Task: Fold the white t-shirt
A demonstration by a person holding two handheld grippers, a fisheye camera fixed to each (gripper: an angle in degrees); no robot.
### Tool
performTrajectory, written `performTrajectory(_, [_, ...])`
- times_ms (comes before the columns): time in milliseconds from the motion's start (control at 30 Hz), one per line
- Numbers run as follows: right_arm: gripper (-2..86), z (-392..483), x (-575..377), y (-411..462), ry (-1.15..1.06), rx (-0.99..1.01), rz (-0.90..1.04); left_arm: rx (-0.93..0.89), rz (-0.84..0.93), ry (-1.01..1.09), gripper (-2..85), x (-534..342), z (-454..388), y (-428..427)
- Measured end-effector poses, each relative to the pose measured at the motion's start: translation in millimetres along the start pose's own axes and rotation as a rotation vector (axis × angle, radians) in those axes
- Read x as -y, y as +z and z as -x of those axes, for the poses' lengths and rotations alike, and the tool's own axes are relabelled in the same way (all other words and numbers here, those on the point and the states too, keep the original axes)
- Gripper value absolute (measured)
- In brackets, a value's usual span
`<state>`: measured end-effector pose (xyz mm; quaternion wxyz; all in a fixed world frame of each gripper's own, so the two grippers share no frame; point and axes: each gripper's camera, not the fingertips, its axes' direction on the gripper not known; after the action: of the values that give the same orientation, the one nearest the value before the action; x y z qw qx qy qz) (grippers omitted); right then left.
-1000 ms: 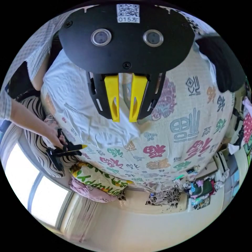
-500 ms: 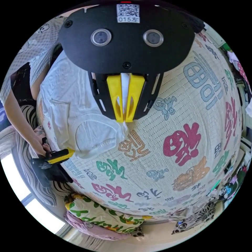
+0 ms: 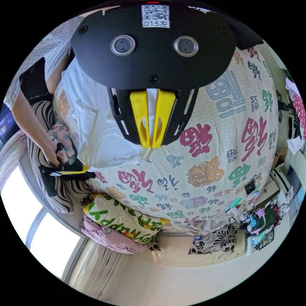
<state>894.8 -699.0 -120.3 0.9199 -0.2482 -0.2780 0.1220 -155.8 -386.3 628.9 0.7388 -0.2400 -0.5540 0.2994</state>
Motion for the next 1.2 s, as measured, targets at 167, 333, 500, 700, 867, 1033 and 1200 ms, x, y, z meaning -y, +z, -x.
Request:
performTrajectory(167, [0.0,27,-65,-39,-0.05,0.085,0.015,-0.048,-0.027,0.078,0.3,-58,-14,-50])
performTrajectory(333, [0.1,71,-177,-79,-0.183,0.155,0.06,-0.191,-0.065,0.123,0.4,-170,-41,-111])
performTrajectory(500, [0.1,121,-316,-94,-0.26,0.166,0.11,-0.275,0.005,0.087,0.3,-316,-84,-148])
performTrajectory(700, [0.0,134,-440,-49,-0.137,0.179,0.257,-0.303,0.16,-0.198,0.0,-421,-93,-130])
performTrajectory(867, [0.0,131,-483,-30,-0.058,0.142,0.327,-0.257,0.247,-0.227,0.0,-444,-95,-124])
performTrajectory(1033, [0.5,126,-502,-19,-0.029,0.129,0.446,-0.136,0.443,-0.292,-0.2,-446,-87,-118])
performTrajectory(1200, [-0.2,117,-504,-60,0.019,0.177,0.222,-0.231,0.273,-0.288,-0.7,-446,-78,-162])
